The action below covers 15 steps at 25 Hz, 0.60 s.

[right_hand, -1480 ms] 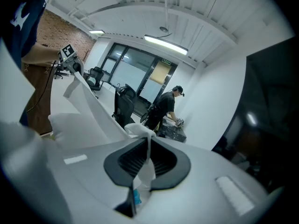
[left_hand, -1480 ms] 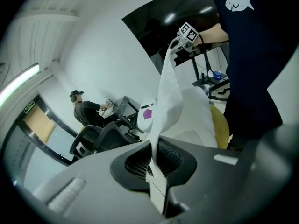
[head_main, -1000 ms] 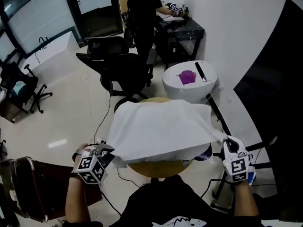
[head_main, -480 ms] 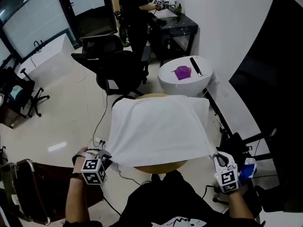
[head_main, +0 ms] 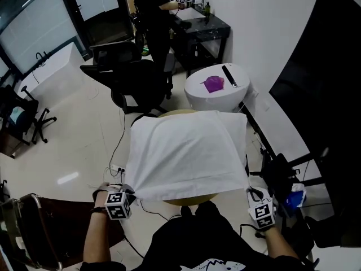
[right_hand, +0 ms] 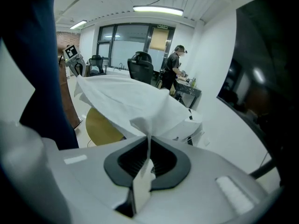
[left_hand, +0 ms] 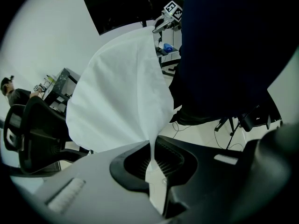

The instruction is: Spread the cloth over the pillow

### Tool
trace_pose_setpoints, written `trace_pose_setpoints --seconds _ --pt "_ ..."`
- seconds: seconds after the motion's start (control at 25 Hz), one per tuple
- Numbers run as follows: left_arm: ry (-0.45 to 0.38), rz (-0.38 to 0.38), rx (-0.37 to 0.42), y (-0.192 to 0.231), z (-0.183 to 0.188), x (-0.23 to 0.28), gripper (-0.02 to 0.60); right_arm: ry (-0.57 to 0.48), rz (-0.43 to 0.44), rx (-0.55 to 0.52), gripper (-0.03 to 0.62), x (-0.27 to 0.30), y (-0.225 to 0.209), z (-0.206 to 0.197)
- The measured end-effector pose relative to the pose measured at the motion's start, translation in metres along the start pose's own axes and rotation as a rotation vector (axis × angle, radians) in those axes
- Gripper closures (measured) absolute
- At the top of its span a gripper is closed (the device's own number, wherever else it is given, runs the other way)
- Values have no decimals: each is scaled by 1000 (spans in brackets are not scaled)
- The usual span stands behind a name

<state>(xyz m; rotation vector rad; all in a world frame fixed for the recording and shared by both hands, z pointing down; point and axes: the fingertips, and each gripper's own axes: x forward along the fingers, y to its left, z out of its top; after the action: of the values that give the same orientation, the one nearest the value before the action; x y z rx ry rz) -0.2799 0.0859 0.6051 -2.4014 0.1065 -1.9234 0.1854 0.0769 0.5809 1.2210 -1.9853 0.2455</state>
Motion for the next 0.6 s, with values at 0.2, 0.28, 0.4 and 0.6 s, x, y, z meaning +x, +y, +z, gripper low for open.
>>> trace_pose_setpoints --seconds 0.2,0.28,0.4,0.6 --pt "51 -44 -11 -8 -11 31 577 53 12 42 580 20 7 -31" --pt "87 -50 4 -5 -16 43 577 70 21 53 580 31 10 -41" --pt "124 -62 15 -2 -21 60 577 101 34 58 580 52 14 -51" --pt "152 -73 -9 8 -24 78 566 132 39 95 580 76 12 -62"
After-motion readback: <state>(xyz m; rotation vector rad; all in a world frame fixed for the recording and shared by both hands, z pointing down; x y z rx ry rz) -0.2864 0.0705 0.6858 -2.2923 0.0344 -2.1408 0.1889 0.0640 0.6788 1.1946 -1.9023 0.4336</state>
